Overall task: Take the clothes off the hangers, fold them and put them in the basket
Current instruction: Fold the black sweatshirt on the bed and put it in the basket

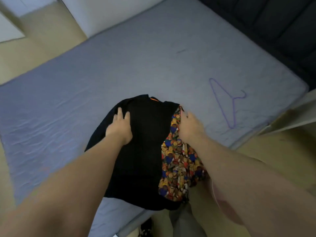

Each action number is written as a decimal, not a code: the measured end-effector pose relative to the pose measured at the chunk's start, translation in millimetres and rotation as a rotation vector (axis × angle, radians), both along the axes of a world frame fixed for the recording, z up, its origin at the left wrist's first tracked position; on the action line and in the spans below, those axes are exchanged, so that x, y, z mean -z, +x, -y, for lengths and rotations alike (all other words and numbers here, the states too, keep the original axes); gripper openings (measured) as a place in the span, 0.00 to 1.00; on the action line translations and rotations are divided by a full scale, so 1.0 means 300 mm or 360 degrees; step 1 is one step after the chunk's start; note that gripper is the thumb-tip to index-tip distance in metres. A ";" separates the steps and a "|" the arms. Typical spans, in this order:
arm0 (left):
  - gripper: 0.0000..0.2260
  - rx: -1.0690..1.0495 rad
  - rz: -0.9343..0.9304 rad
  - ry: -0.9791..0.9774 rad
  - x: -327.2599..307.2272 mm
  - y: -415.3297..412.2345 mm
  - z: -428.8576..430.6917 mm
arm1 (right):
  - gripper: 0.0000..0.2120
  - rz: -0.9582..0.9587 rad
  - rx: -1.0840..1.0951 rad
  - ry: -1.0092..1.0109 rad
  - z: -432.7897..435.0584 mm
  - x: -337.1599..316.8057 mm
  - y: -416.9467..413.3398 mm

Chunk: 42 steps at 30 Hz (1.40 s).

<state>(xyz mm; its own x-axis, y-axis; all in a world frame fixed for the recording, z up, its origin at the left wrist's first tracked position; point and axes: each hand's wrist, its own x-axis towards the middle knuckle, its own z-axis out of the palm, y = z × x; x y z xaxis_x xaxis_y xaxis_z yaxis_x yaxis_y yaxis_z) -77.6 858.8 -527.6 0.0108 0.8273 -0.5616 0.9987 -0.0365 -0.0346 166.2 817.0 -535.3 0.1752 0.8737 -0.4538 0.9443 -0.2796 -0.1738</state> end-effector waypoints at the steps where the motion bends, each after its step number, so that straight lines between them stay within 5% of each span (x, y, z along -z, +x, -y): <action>1: 0.36 0.0036 -0.0047 -0.0126 0.045 0.024 0.027 | 0.34 -0.0026 -0.0009 -0.0075 0.036 0.052 0.013; 6: 0.33 0.0027 -0.0118 -0.0645 0.215 0.165 0.124 | 0.19 -0.0211 -0.0011 -0.0528 0.181 0.279 0.093; 11: 0.33 0.0160 -0.0071 -0.0714 0.383 0.319 0.116 | 0.15 -0.0208 0.0027 -0.0677 0.259 0.492 0.161; 21: 0.29 0.0442 0.0072 -0.0438 0.856 0.647 -0.036 | 0.30 -0.0137 0.0216 -0.0860 0.345 0.988 0.167; 24: 0.22 0.0260 0.0294 -0.0414 0.945 0.739 -0.039 | 0.32 -0.0155 0.0325 -0.0754 0.389 1.039 0.193; 26: 0.17 0.0096 0.0457 -0.0450 0.991 0.792 -0.015 | 0.24 -0.0184 0.0419 -0.0451 0.413 1.041 0.221; 29: 0.20 -0.0328 0.0755 -0.0605 1.034 0.861 0.051 | 0.11 -0.0310 0.0870 0.0055 0.436 1.025 0.290; 32: 0.21 -0.0707 0.0992 -0.0802 1.051 0.922 0.115 | 0.11 -0.0413 0.1294 0.0248 0.416 1.008 0.369; 37: 0.24 -0.0337 0.0952 -0.0737 1.074 0.960 0.159 | 0.16 -0.0377 0.1757 0.0615 0.305 0.959 0.545; 42: 0.16 -0.0010 0.0787 -0.0164 1.041 0.933 0.070 | 0.12 -0.0196 0.1657 0.0304 0.277 0.955 0.632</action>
